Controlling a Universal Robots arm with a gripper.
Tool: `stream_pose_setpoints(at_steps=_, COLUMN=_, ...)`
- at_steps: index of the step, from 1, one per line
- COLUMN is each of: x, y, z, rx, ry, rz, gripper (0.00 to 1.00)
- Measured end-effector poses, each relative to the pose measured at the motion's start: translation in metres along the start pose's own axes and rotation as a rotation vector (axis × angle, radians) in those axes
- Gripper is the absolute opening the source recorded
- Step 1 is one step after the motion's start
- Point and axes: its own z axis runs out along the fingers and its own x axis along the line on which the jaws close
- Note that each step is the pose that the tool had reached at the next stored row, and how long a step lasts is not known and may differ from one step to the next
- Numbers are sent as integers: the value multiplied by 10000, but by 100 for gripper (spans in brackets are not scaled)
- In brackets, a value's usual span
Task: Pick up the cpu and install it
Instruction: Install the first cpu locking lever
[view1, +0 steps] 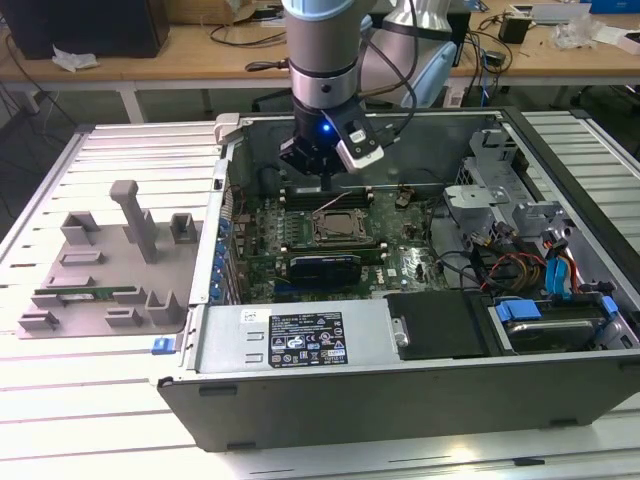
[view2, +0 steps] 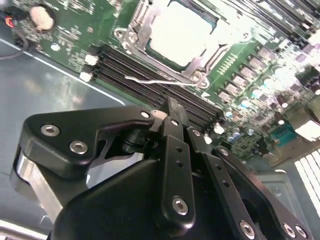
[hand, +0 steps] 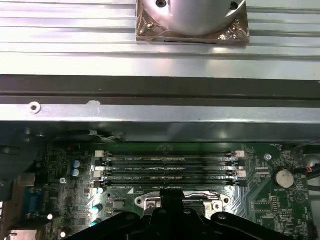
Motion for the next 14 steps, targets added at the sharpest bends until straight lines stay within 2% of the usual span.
stream_pose_setpoints(at_steps=2, x=0, y=-3, z=2, rx=-1, ry=-178, rz=-35, gripper=11)
stream_pose_setpoints(at_steps=3, x=1, y=-12, z=4, rx=-3, ry=-354, rz=-71, gripper=11)
stream_pose_setpoints(at_steps=4, x=0, y=-27, z=16, rx=-8, ry=-455, rz=-94, gripper=11)
stream_pose_setpoints(at_steps=6, x=-5, y=-59, z=39, rx=-21, ry=-484, rz=-98, gripper=11)
stream_pose_setpoints(at_steps=11, x=-4, y=-62, z=46, rx=-44, ry=-484, rz=-96, gripper=11)
stream_pose_setpoints(at_steps=14, x=-3, y=-83, z=63, rx=-168, ry=-506, rz=-64, gripper=11)
